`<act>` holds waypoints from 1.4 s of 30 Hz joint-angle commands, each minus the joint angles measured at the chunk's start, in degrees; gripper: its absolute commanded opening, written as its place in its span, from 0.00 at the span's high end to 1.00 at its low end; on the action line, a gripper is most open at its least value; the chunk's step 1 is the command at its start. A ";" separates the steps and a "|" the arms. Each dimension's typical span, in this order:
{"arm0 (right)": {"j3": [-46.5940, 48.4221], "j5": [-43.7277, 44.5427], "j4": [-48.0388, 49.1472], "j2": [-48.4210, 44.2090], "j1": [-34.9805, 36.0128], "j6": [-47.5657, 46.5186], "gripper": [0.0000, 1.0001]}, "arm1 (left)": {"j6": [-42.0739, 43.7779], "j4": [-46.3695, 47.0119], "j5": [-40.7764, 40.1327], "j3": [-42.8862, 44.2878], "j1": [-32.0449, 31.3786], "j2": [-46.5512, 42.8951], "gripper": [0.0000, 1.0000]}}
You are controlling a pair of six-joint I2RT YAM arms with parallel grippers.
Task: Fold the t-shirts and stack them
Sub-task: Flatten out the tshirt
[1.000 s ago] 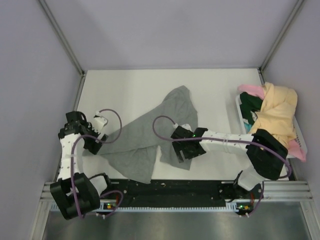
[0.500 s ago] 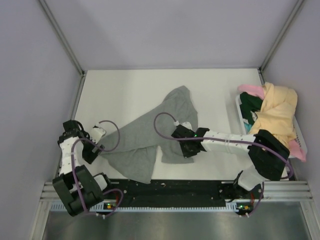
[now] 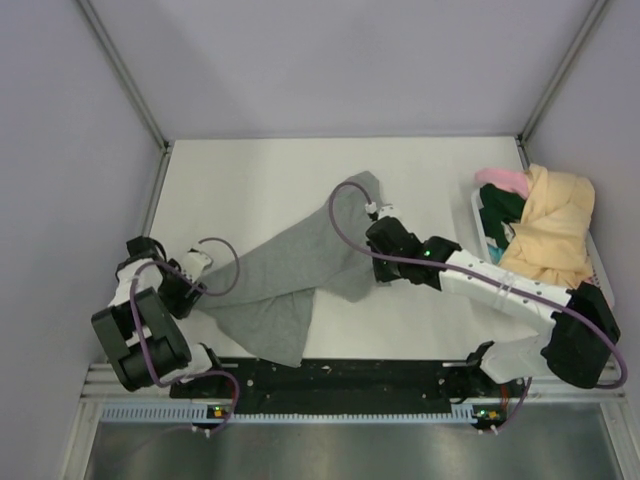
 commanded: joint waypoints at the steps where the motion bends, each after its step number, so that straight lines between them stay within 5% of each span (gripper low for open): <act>1: 5.09 2.38 0.58 -4.22 -2.09 -4.13 1.00 | 0.04 4.81 3.10 1.72 1.77 4.23 0.37; 3: 6.93 3.43 0.14 -6.50 -2.89 -5.97 1.00 | -0.23 2.62 5.03 3.48 2.12 3.37 0.60; 5: 9.83 6.23 -0.74 -8.17 -3.15 -8.34 1.00 | -0.93 -0.97 7.40 5.76 2.12 0.65 1.00; 11: 27.29 13.62 -7.14 -10.73 -3.15 -20.20 1.00 | -3.48 -11.70 15.48 19.02 2.04 -10.69 1.00; 15: 42.77 16.26 -9.79 -11.69 -3.15 -28.12 1.00 | -7.51 -18.90 21.64 35.26 1.68 -11.59 1.00; 24: 68.18 6.88 -13.57 -13.71 -3.07 -36.48 1.00 | -10.42 -31.22 33.25 65.79 1.42 -16.14 1.00; 32: 70.67 1.14 -13.75 -20.57 -3.24 -35.78 1.00 | -14.90 -34.66 29.92 79.77 1.42 -16.33 1.00; 40: 70.40 24.15 -10.16 -9.43 -3.15 -44.64 1.00 | -18.77 -34.39 32.46 77.68 1.42 -10.80 1.00; 42: 70.22 23.40 -7.69 -4.43 -6.38 -44.67 1.00 | -20.09 -34.39 33.08 76.45 0.37 -8.25 1.00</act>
